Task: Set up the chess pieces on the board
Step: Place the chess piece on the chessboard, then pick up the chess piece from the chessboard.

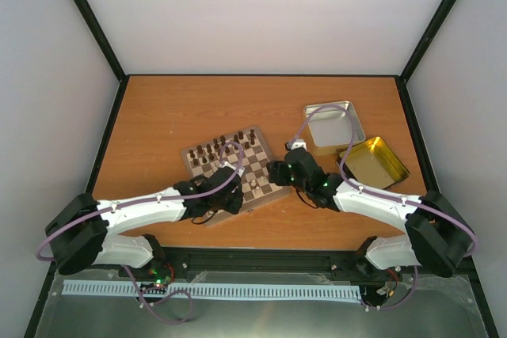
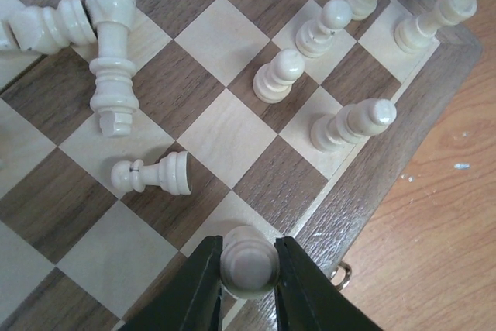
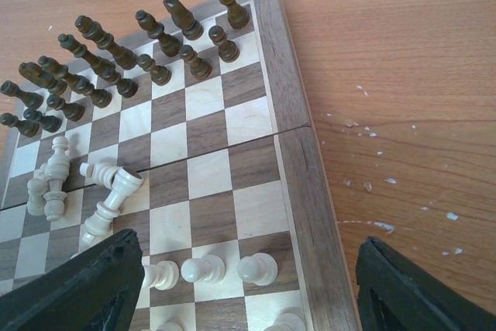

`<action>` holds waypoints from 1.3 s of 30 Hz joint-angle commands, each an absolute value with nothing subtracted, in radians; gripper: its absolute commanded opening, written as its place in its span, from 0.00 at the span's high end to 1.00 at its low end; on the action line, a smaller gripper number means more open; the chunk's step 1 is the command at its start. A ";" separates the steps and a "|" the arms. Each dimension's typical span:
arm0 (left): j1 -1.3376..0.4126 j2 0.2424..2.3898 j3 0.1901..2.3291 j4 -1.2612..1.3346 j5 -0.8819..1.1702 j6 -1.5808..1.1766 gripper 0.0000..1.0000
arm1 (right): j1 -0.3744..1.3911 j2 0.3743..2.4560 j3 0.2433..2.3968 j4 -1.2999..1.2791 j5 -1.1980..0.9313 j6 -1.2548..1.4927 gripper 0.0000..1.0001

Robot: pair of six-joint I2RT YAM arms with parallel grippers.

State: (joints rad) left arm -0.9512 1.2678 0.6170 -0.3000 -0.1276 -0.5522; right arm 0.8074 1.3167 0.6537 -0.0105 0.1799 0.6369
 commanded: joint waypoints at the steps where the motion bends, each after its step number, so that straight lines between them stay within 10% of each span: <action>1: -0.965 1.241 0.631 -0.337 -0.145 -0.557 0.78 | 0.798 1.301 0.657 -0.003 0.192 0.636 0.25; 8: -0.965 1.163 0.647 -0.364 -0.149 -0.540 0.57 | 0.797 1.300 0.662 -0.005 0.186 0.633 0.25; 39: -0.934 0.524 0.778 -0.744 -0.611 -0.635 0.23 | 0.913 1.912 1.438 -0.601 0.100 0.514 0.39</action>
